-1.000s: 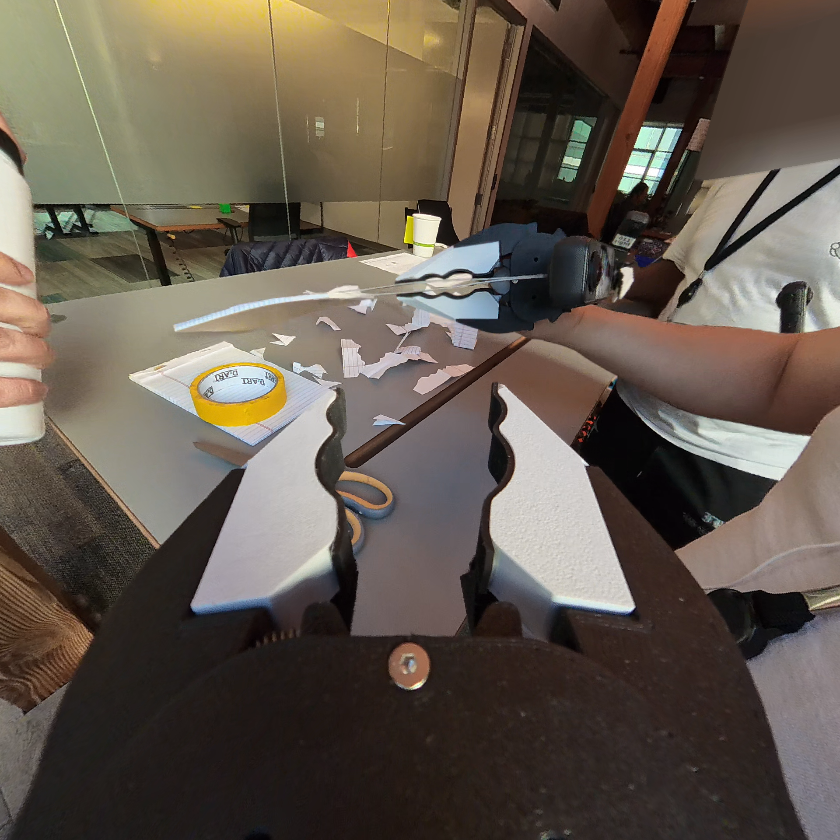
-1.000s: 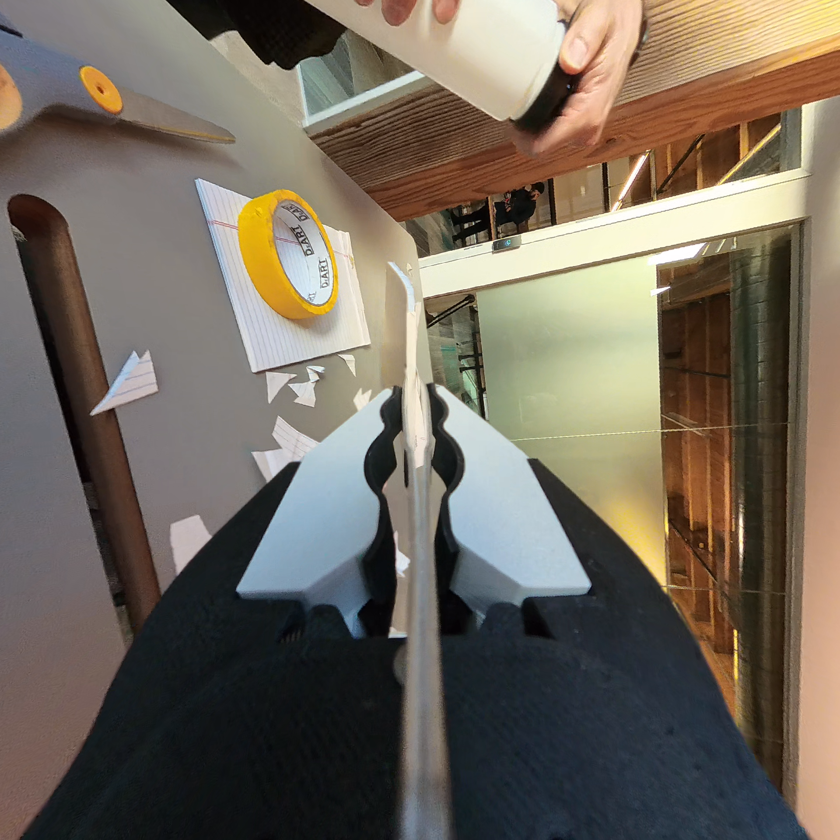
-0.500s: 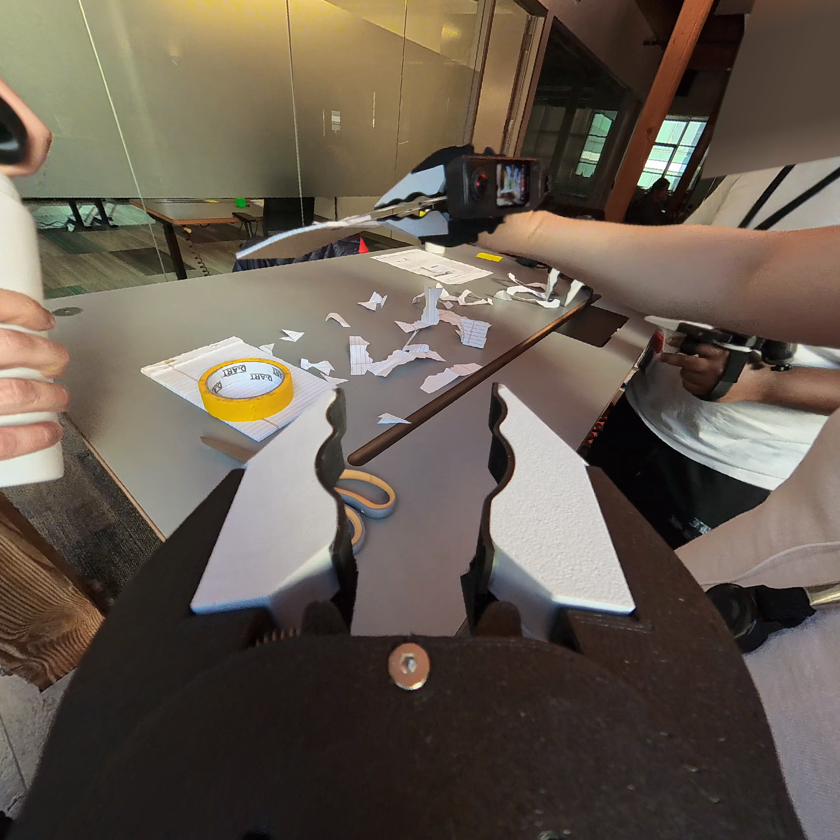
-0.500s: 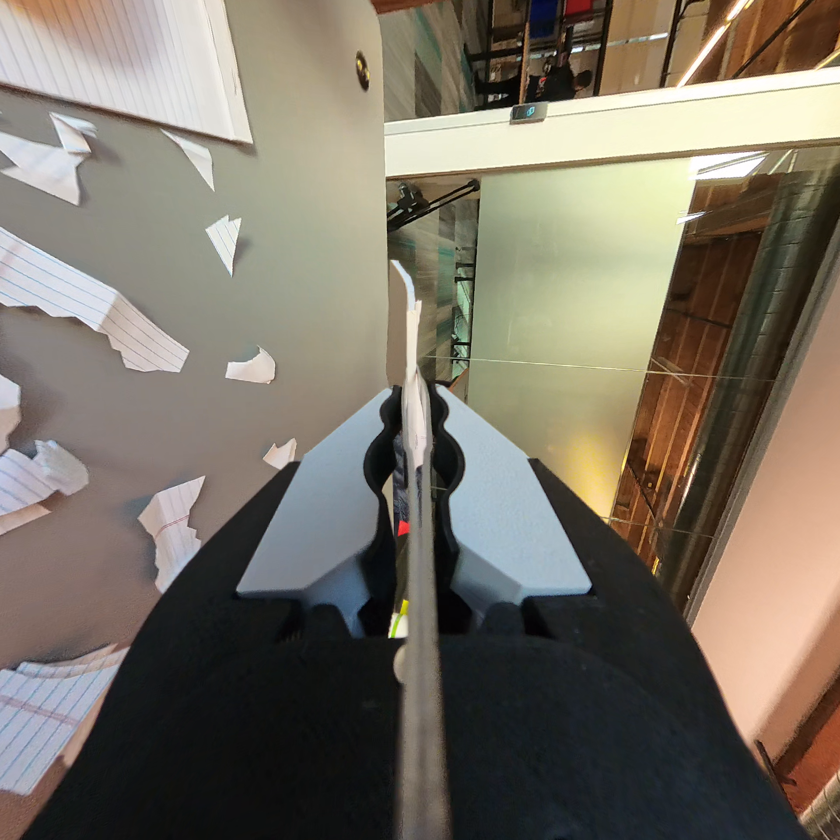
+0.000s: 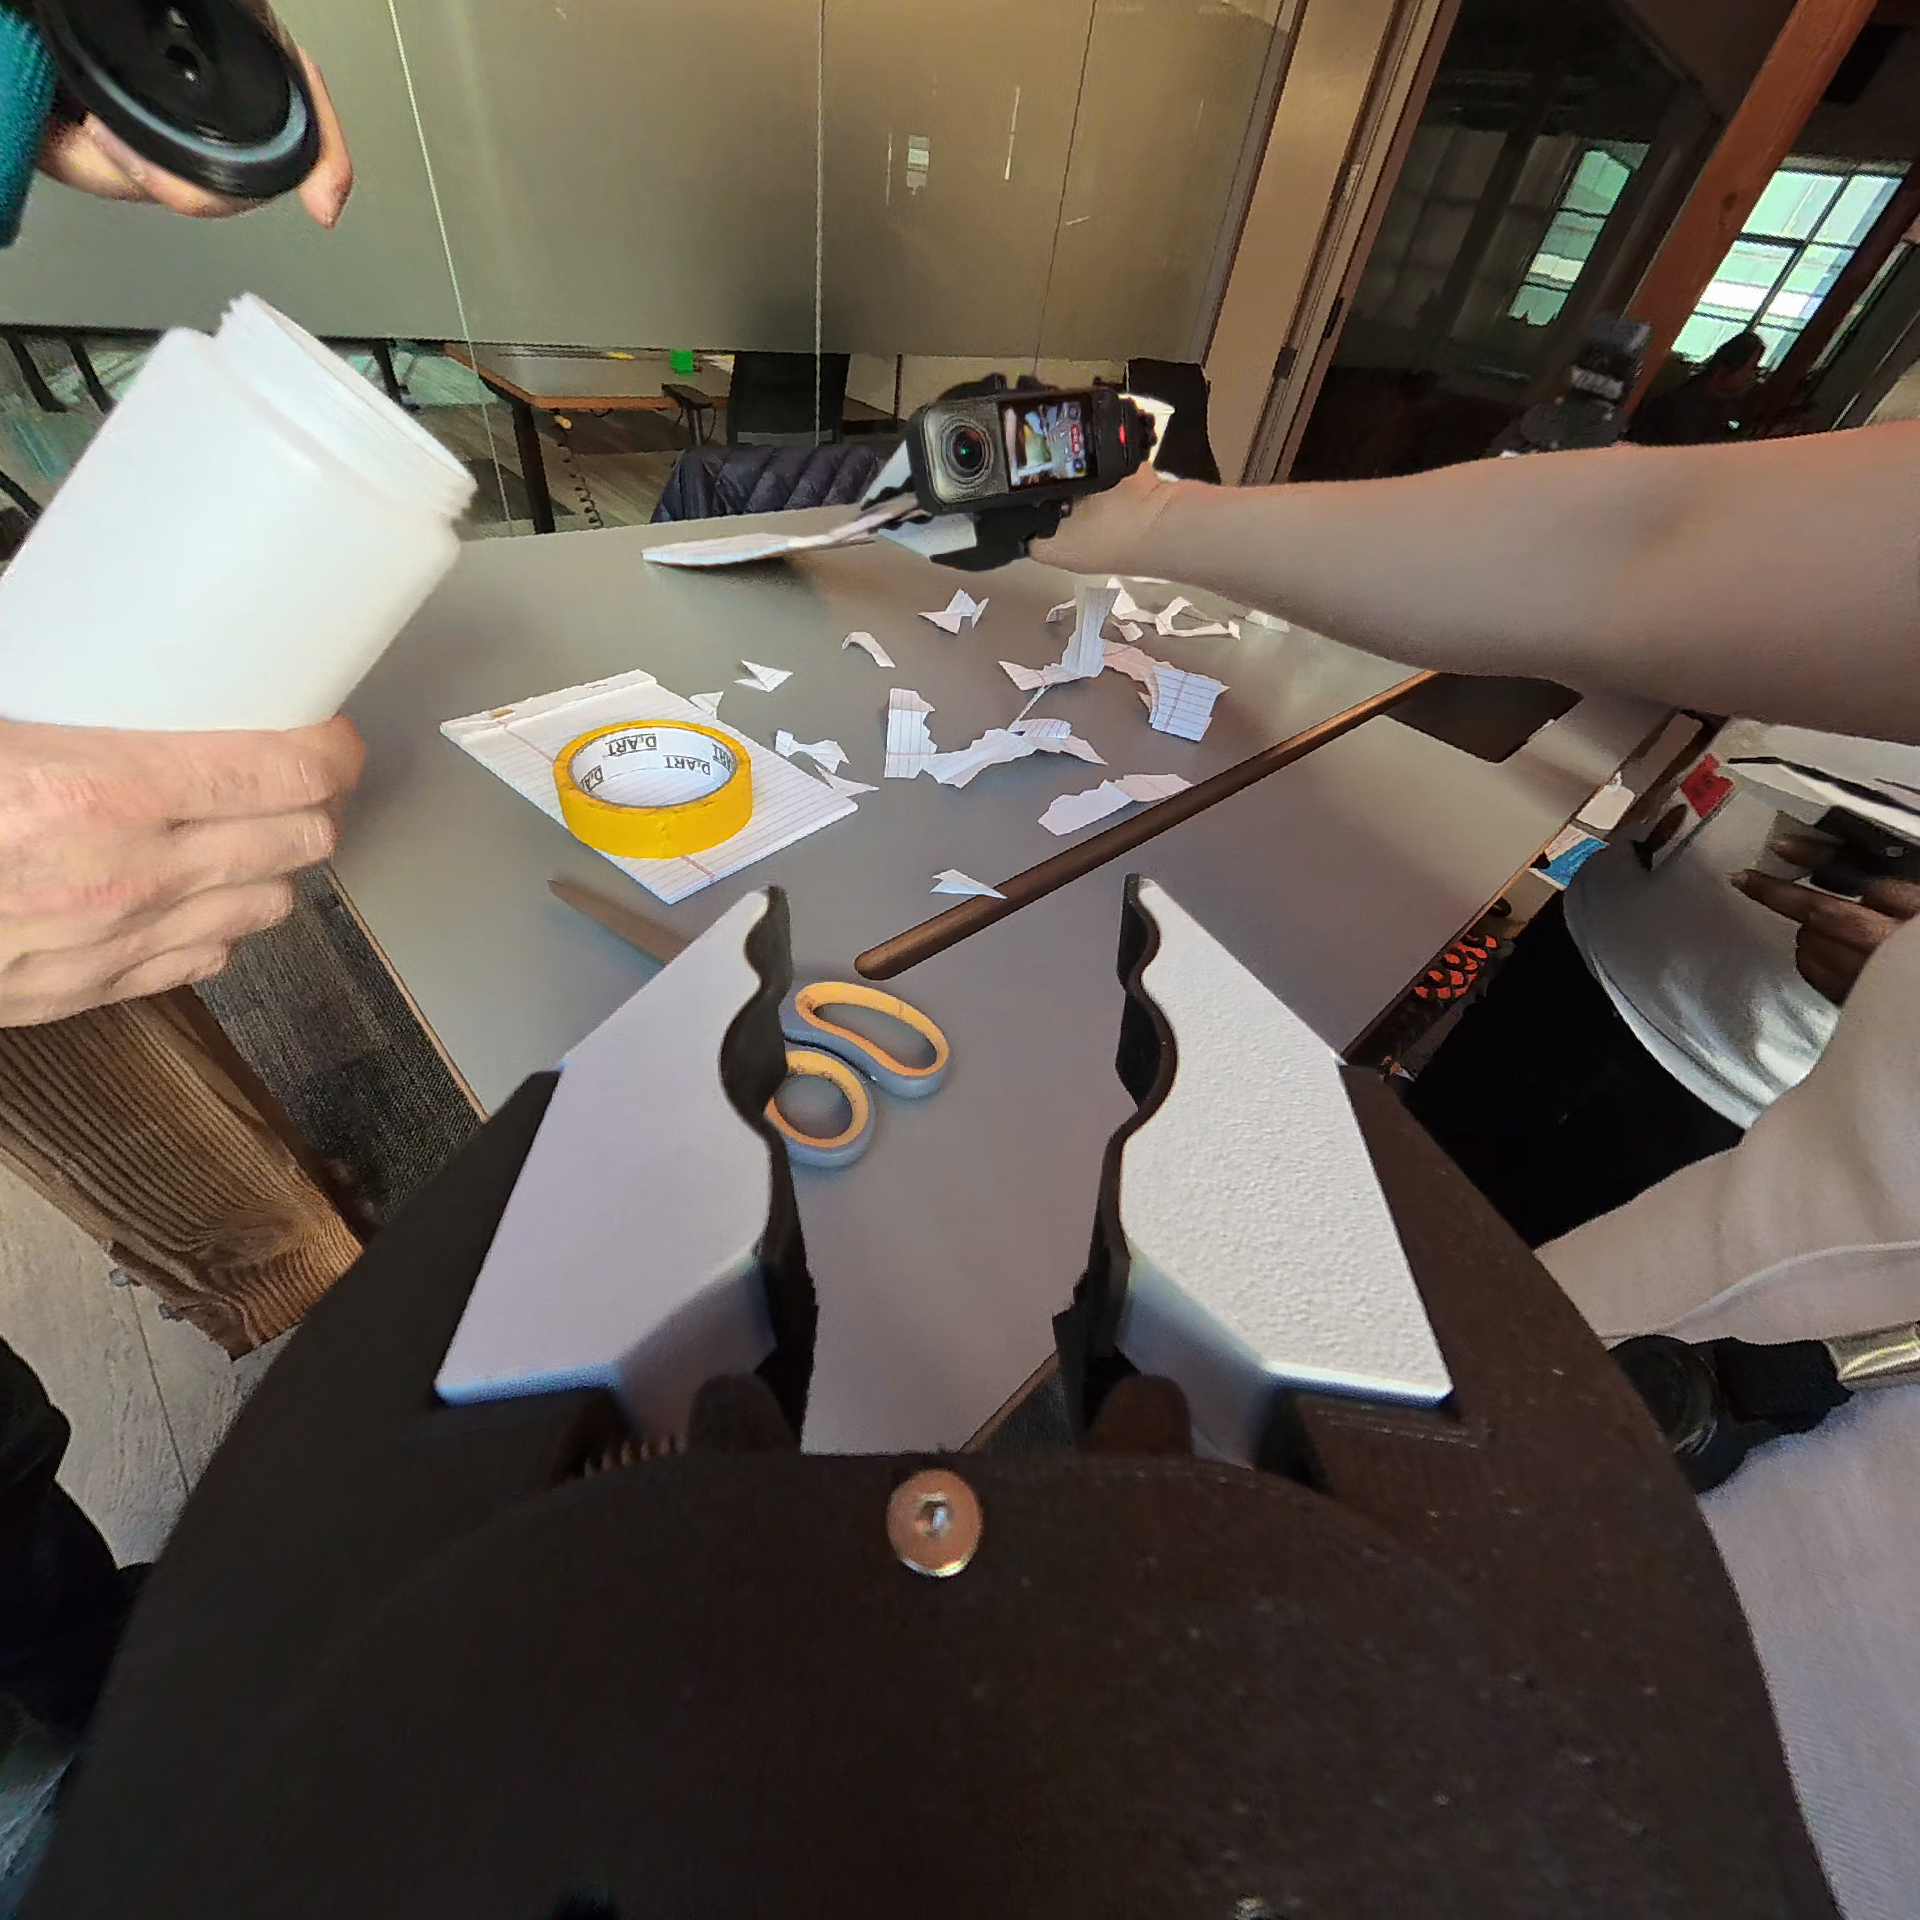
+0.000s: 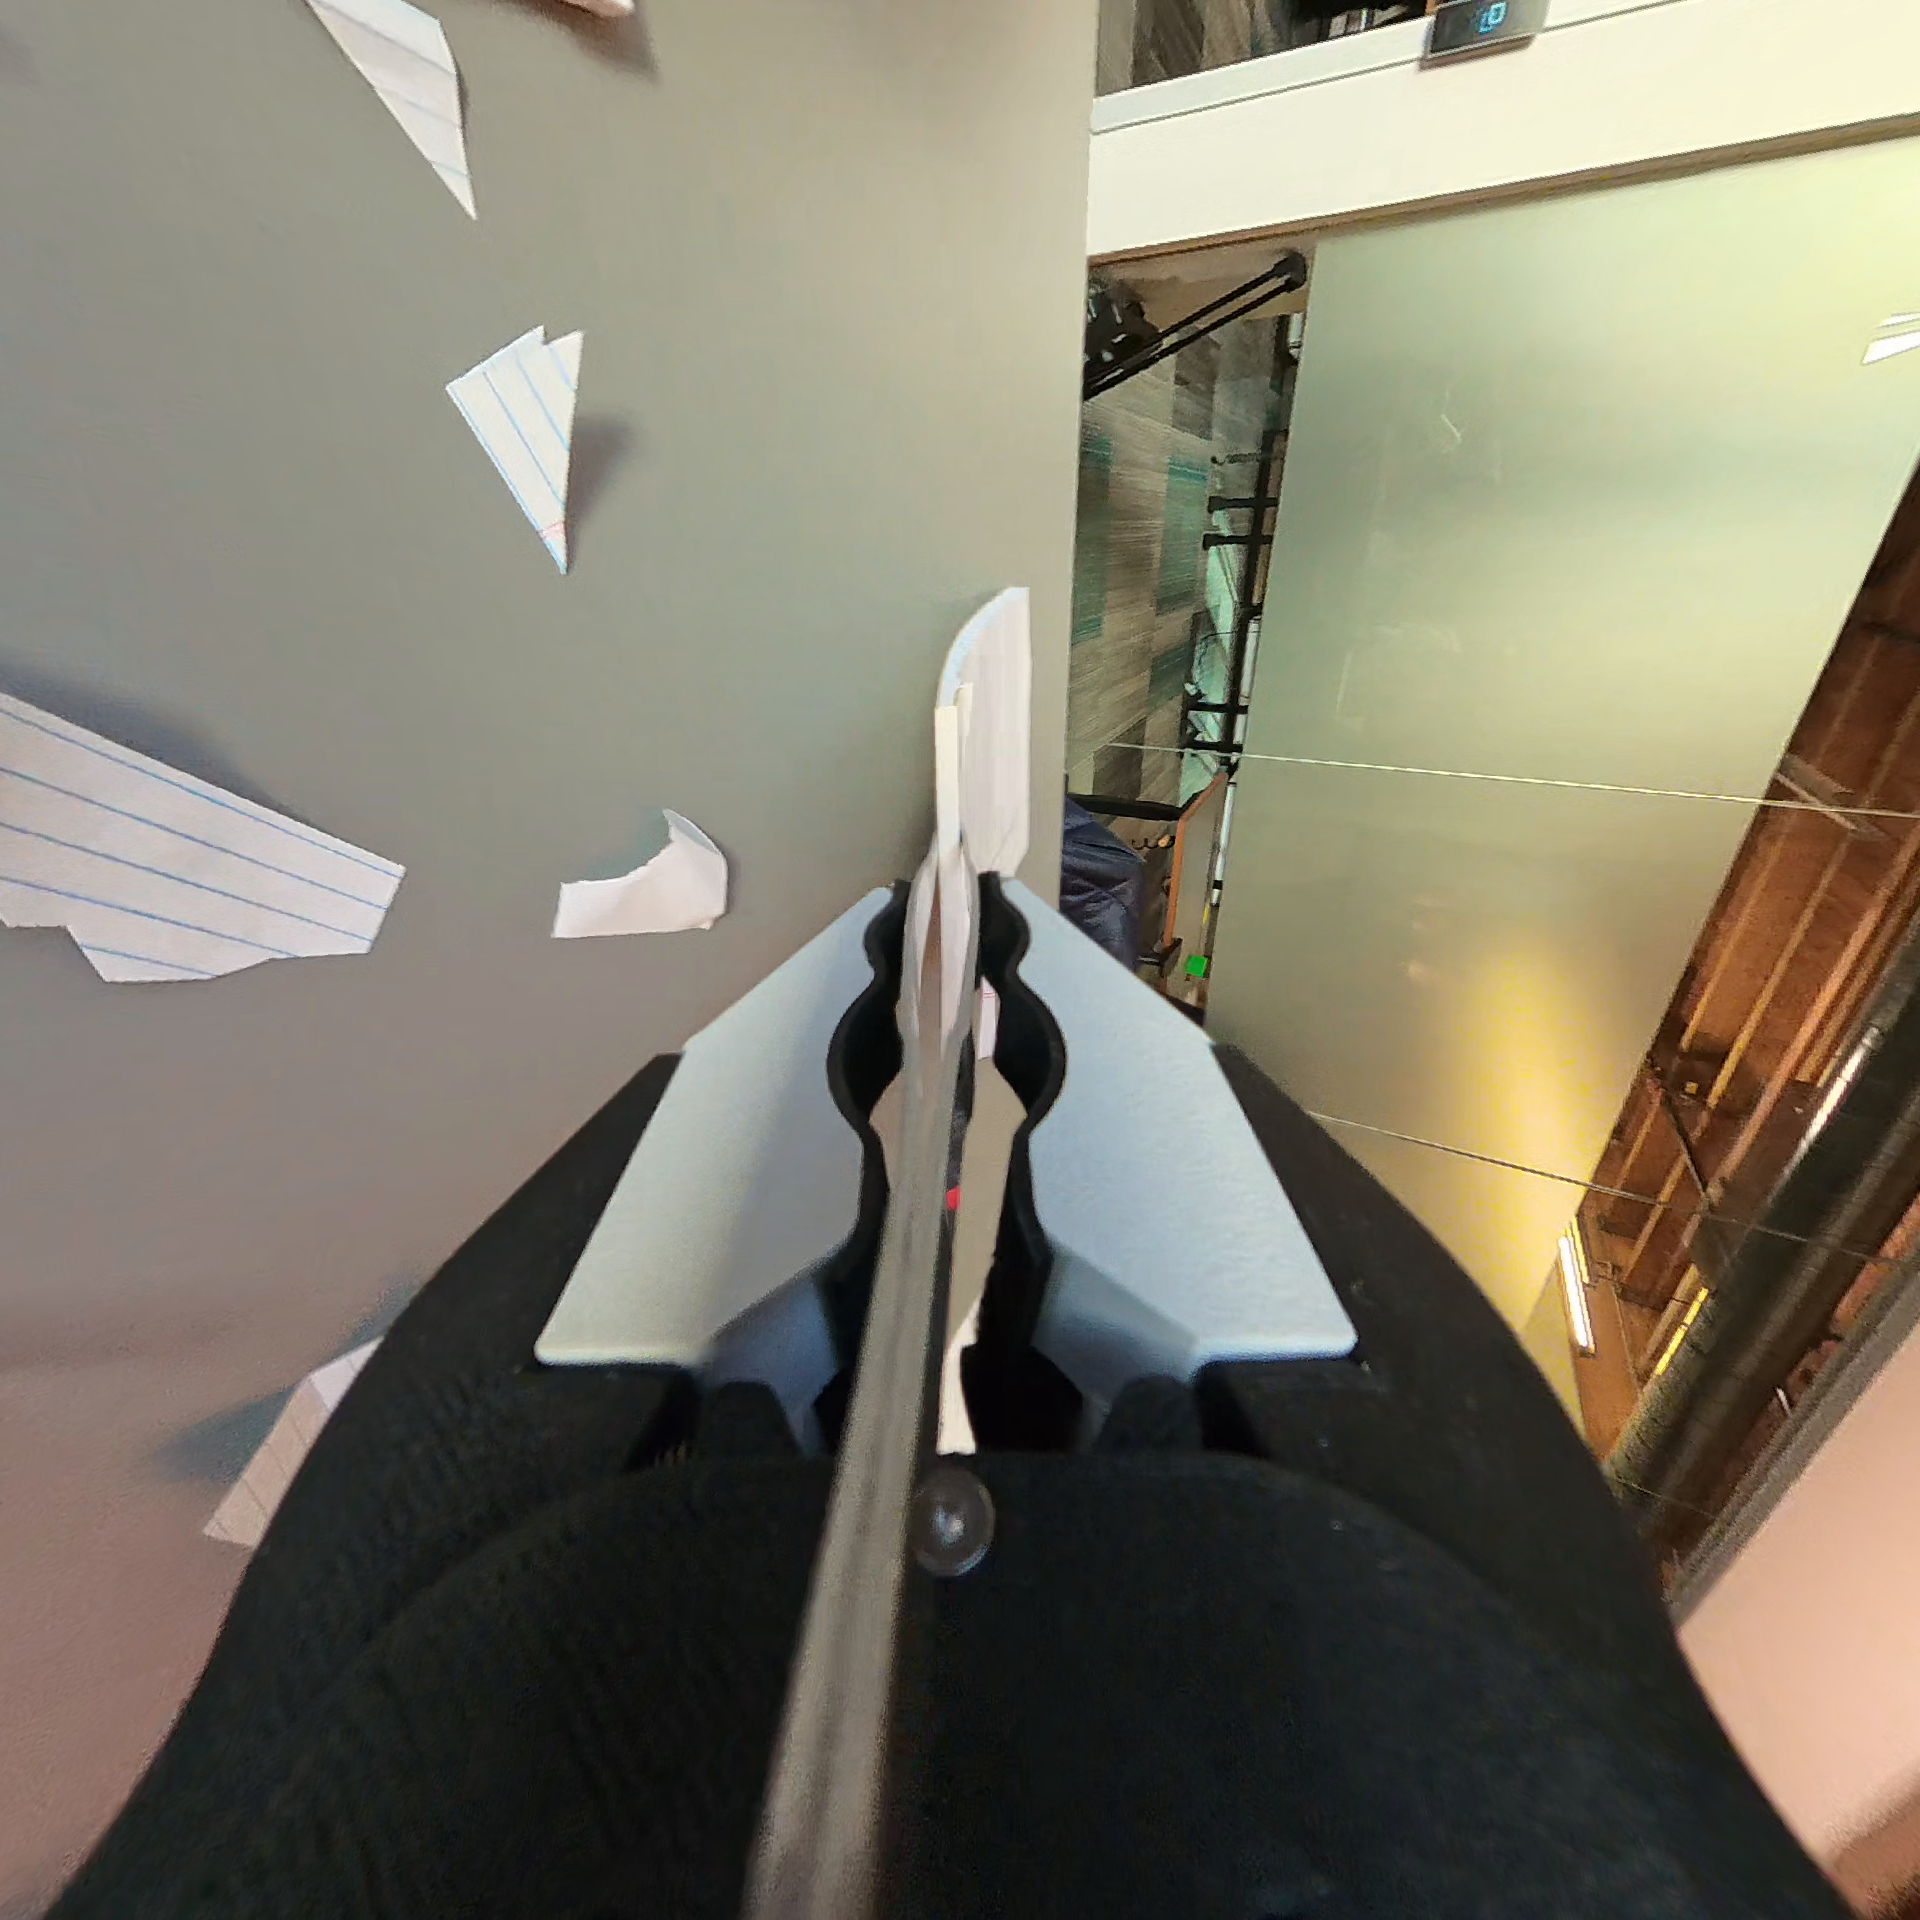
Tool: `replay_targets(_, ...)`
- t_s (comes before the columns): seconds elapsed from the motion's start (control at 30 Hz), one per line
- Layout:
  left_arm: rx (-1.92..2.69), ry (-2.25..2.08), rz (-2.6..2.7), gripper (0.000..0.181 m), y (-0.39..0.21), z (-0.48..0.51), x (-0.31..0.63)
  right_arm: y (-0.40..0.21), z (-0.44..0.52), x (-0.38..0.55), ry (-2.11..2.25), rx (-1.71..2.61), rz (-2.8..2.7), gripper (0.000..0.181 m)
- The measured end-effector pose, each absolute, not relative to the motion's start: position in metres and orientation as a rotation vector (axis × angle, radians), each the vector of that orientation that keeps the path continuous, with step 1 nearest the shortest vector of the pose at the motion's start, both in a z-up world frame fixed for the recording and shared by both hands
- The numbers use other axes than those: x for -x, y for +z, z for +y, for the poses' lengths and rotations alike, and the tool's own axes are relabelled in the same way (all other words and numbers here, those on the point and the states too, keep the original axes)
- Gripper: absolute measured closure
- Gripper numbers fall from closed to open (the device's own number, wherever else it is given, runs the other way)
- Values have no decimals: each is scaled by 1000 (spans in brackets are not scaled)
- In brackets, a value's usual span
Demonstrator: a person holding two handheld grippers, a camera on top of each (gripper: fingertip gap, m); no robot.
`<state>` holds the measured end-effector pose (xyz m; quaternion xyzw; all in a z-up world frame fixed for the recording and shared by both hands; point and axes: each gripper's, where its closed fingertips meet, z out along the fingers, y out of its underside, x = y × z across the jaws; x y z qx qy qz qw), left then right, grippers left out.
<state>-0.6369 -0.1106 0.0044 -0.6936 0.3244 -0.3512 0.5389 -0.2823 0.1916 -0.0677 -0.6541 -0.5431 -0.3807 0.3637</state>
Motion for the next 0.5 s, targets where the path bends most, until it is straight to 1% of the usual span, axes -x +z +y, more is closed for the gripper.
replay_targets(0.2,1666,-923,700,119,4,-107,638,-104,192,283,-919,1705,-1426,162)
replay_targets(0.33,1667,-926,700,119,5,-104,636,-99,189,281,-842,1730,-1380,162)
replay_targets(0.5,1667,-943,724,119,4,-100,628,-83,178,285,-607,1856,-1372,161)
